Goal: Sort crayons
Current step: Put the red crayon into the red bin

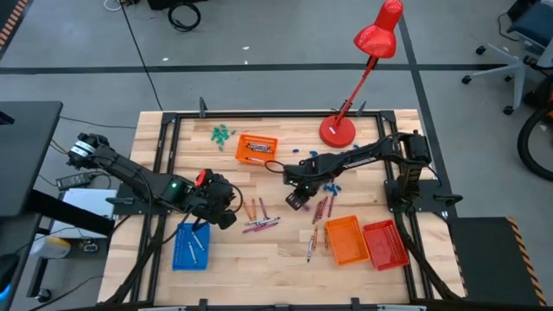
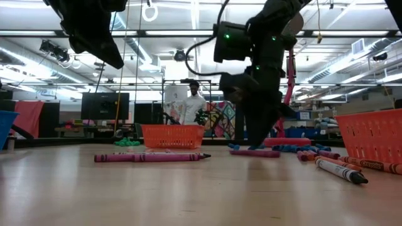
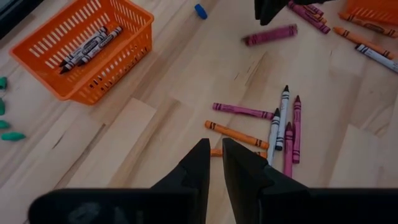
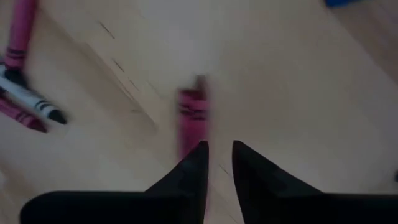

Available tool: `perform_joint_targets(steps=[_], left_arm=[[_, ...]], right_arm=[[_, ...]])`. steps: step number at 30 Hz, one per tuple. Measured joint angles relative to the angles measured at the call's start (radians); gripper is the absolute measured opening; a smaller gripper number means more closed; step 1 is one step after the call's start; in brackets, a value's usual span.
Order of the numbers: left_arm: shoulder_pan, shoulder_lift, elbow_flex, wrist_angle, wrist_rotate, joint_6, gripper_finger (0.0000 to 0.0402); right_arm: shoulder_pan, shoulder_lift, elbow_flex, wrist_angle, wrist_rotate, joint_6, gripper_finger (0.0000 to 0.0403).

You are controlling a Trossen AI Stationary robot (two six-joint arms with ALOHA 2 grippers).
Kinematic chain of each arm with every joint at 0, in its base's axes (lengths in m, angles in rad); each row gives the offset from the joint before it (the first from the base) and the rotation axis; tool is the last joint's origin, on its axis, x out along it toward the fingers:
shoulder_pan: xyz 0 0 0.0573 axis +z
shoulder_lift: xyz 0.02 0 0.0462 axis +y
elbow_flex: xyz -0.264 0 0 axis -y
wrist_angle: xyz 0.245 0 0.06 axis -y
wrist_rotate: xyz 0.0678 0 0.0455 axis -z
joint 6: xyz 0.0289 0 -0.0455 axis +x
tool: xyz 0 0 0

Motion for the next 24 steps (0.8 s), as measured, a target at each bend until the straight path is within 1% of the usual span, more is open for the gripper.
perform_joint_targets(steps=[5, 7, 8, 9, 11, 12, 13, 17, 20, 24], left_arm=[[0.0, 0.0, 0.0, 0.0, 0.0, 0.001, 0.0052], [0.0, 0.0, 0.0, 0.018, 0.003, -0.02, 0.0052], [0.0, 0.0, 0.0, 0.054, 0.019, -0.025, 0.0052], [-0.001, 0.001, 0.0, 0.095, 0.058, -0.005, 0.0052], [-0.014, 0.017, 0.003, 0.163, 0.165, 0.073, 0.0052], [-0.026, 0.033, 0.003, 0.18, 0.204, 0.102, 0.0052], [-0.038, 0.054, 0.002, 0.185, 0.223, 0.12, 0.0052], [-0.065, 0.142, 0.002, 0.204, 0.225, 0.119, 0.0052], [-0.065, 0.218, 0.001, 0.225, 0.226, 0.068, 0.0052], [-0.065, 0.292, 0.001, 0.28, 0.235, 0.022, 0.0052]], right_arm=[[-0.001, 0.0, 0.033, 0.0, 0.007, -0.007, 0.0067], [0.002, 0.0, 0.035, 0.018, -0.018, -0.023, 0.0068], [0.006, 0.0, 0.035, 0.032, -0.039, -0.031, 0.0069], [0.013, 0.0, 0.036, 0.039, -0.06, -0.04, 0.007], [0.033, 0.0, 0.036, 0.041, -0.082, -0.056, 0.0074], [0.043, 0.0, 0.036, 0.043, -0.086, -0.058, 0.0075], [0.053, 0.0, 0.036, 0.048, -0.09, -0.061, 0.0077], [0.101, 0.0, 0.036, 0.075, -0.101, -0.073, 0.0081], [0.149, -0.002, 0.036, 0.108, -0.098, -0.066, 0.0083], [0.201, -0.002, 0.036, 0.13, -0.034, -0.039, 0.0085]])
